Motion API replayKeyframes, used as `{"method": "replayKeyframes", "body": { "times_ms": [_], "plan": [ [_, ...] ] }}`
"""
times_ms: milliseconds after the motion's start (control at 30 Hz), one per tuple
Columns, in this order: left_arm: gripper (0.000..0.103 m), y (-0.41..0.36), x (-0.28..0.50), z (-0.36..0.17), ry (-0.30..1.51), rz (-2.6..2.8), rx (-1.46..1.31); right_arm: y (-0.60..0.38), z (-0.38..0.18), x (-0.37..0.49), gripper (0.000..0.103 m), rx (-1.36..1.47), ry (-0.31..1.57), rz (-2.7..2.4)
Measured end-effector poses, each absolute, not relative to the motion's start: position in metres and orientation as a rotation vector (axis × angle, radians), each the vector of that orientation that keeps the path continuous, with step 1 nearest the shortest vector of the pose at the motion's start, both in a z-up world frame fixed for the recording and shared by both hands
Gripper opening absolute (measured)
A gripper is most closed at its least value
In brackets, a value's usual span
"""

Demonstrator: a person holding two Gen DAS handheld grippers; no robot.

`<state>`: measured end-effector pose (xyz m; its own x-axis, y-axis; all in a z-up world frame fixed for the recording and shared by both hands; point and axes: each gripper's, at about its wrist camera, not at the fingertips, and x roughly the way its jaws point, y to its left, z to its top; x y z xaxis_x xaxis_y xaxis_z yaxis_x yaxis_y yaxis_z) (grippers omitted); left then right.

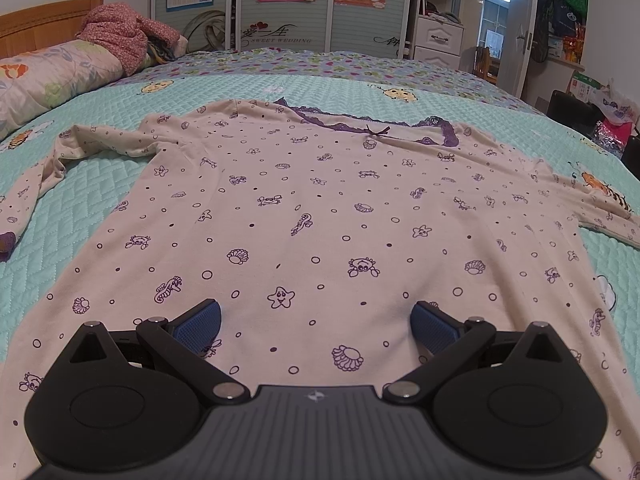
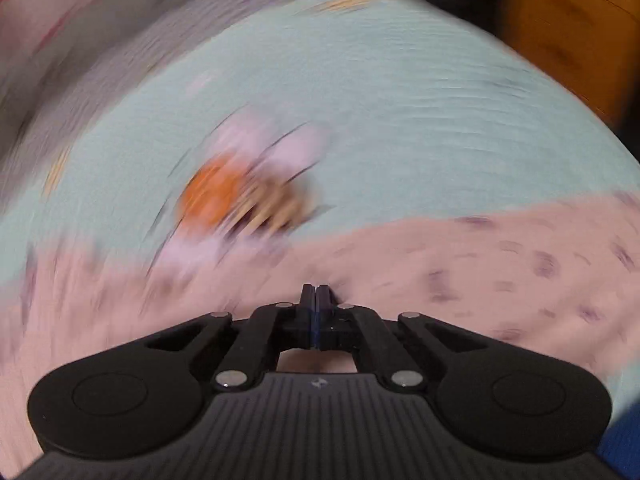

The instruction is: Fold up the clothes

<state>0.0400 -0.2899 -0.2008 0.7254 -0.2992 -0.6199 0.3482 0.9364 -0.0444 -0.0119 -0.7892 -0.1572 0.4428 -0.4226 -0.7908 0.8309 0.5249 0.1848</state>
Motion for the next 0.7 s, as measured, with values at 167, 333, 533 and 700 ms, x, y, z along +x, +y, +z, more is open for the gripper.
{"method": "replayKeyframes", "body": {
  "times_ms": [167,333,533,700],
  "plan": [
    [0.103,-0.290,0.040,-0.201,0.669,-0.358,0.074,-0.733,-0.129,0.027,0.014,0.436,0.684,-0.574],
    [0.103,-0.288,0.040,-0.201,0.668,-0.362,0.066,-0.708,-0.155,0.102,0.017,0.468,0.860,-0.362],
    [0.103,-0.287,0.039,-0.200,0.667,-0.367,0.055,-0.738,-0.156,0.104,0.012,0.435,0.640,-0.664],
    [0.103,-0.287,0.039,-0.200,0.666,-0.368,0.051,-0.678,-0.143,0.088,0.027,0.332,0.712,-0.458]
  ]
}}
